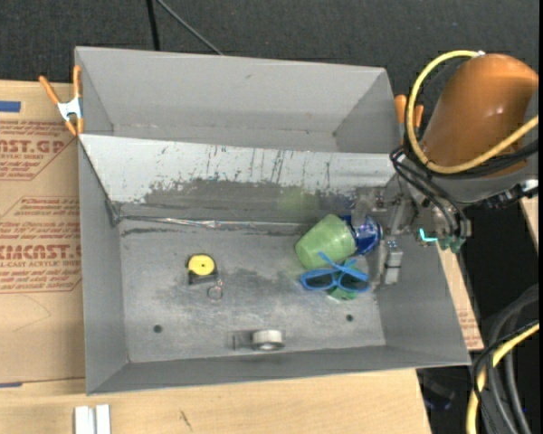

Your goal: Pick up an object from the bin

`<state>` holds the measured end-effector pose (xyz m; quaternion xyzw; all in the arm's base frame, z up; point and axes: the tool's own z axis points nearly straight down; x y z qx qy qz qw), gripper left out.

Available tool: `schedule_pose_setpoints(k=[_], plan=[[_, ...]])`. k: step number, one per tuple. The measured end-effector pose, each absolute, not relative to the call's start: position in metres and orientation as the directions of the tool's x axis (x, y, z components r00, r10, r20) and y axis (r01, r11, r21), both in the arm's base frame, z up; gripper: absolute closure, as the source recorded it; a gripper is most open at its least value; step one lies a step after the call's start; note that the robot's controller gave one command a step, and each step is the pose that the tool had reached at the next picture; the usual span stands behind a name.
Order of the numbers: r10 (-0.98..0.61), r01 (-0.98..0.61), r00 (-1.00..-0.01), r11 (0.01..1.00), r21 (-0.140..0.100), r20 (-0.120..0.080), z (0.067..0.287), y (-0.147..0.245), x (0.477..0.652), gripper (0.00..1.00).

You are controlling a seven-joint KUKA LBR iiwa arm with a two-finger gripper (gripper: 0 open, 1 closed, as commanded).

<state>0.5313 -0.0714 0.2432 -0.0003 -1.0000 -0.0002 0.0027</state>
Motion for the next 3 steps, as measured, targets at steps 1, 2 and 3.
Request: schedule_pose_setpoints(k=[1,2,3], plan=[[0.048,0.048,-0.999,0.999,0.005,-0.013,0.0863,-0.0401,0.5566,0.0],[0.049,0.049,-0.999,0.999,0.001,-0.002,0.0858,-0.0423,0.5536,1.0],[0.049,0.049,-0.999,0.999,0.0,-0.001,0.0856,-0.0427,0.5534,0.0]])
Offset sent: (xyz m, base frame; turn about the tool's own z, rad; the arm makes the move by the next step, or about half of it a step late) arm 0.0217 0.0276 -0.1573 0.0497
